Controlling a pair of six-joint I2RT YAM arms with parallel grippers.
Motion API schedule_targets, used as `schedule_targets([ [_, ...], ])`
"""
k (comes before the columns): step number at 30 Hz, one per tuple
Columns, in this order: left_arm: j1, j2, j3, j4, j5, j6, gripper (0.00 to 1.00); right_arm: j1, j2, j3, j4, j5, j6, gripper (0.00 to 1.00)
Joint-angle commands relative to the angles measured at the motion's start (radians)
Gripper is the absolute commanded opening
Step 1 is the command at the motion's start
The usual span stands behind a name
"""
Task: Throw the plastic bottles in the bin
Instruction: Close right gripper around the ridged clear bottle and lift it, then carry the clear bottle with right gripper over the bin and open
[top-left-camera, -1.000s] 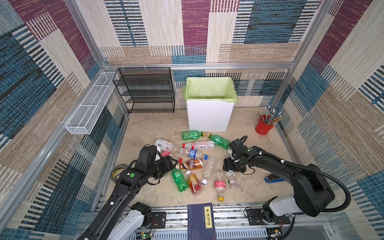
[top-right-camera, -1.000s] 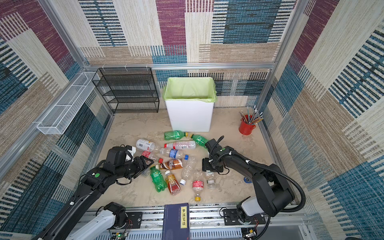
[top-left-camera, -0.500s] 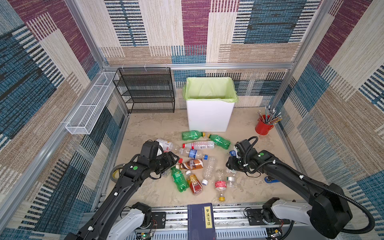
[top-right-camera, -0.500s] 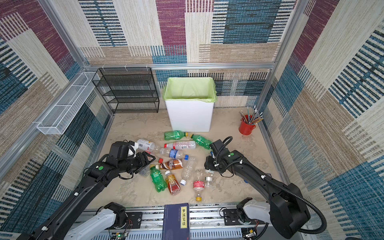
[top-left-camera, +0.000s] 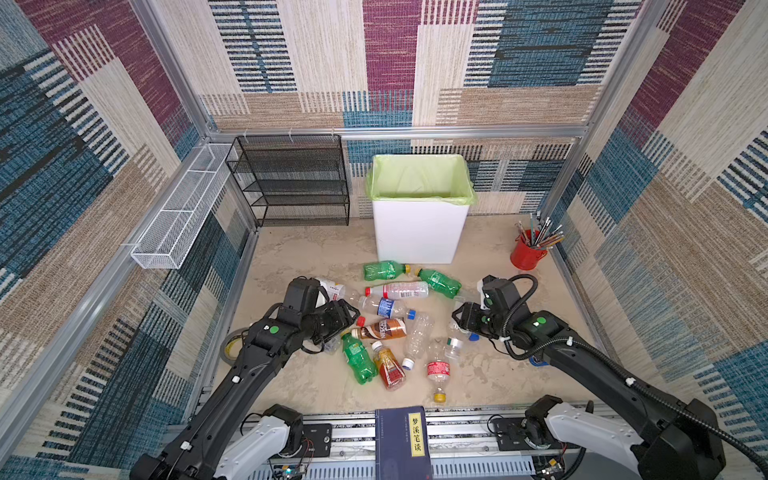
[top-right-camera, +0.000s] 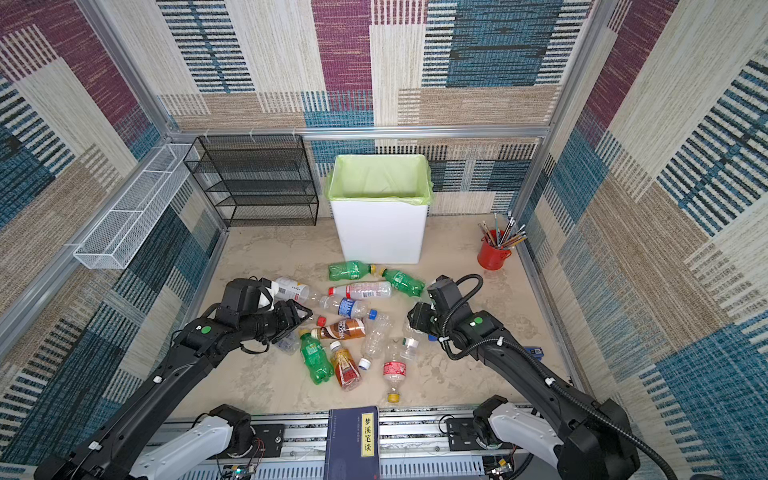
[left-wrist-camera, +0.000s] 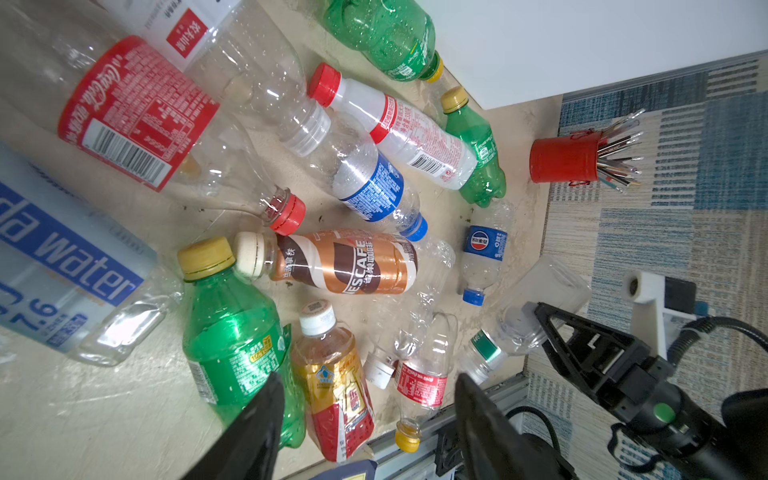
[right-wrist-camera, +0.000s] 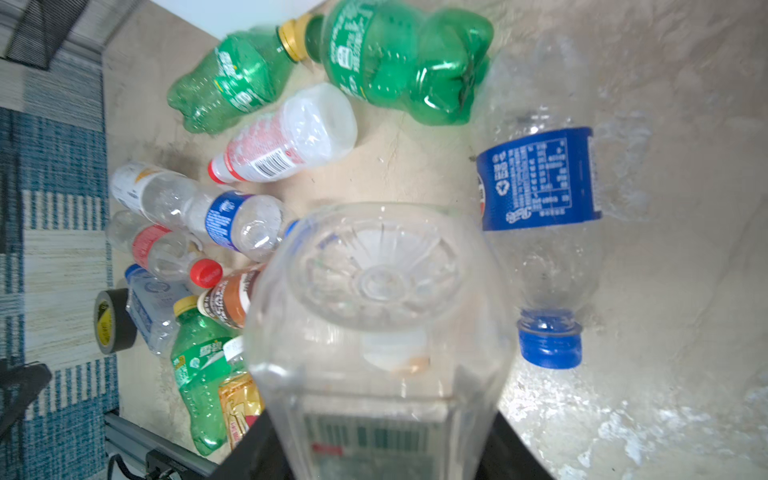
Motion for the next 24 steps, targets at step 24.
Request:
schedule_targets([
  [24, 0.003, 0.029, 0.052, 0.022, -0.008, -0.014, 0.66, -0.023, -0.035, 0.407, 0.458, 0.276, -0.253, 0.6],
])
